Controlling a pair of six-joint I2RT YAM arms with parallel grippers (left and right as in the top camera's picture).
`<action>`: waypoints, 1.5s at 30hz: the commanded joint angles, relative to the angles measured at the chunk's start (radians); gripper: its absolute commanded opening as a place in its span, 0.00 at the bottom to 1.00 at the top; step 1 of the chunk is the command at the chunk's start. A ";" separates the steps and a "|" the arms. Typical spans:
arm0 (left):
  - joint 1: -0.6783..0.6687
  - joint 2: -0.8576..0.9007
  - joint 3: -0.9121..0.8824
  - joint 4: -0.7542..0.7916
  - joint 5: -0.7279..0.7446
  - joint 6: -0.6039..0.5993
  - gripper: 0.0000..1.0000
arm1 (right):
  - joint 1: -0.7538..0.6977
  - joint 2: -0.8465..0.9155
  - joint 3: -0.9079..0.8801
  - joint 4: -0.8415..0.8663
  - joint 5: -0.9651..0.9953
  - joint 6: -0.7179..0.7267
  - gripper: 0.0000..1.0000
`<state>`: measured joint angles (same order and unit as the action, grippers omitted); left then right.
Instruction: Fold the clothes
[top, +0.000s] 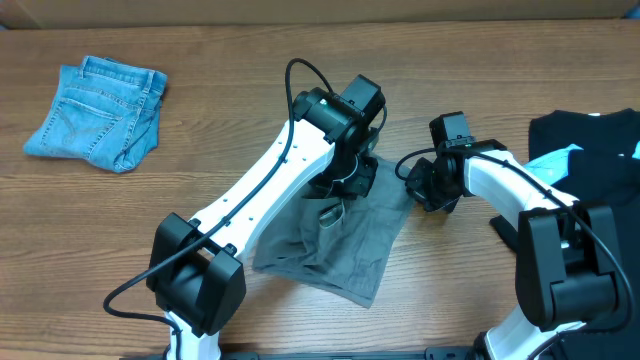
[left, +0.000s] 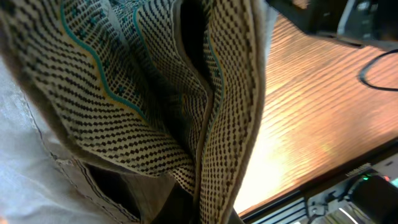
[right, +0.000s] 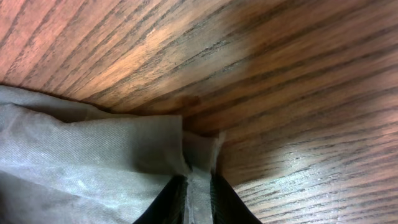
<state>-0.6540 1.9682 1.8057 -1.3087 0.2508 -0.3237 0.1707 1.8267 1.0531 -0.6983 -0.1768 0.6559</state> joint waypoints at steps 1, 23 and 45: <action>-0.008 0.003 0.005 0.013 0.065 -0.022 0.04 | -0.003 0.022 -0.006 0.010 0.001 0.011 0.18; -0.076 0.006 0.003 0.045 0.018 -0.020 1.00 | -0.019 -0.021 0.004 -0.030 0.002 0.010 0.46; 0.268 0.006 -0.122 0.119 0.183 0.352 0.20 | 0.121 -0.277 -0.019 -0.304 -0.288 -0.513 0.32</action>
<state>-0.3752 1.9682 1.7584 -1.2228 0.3325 -0.0986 0.2420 1.5238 1.0836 -1.0084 -0.4740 0.1791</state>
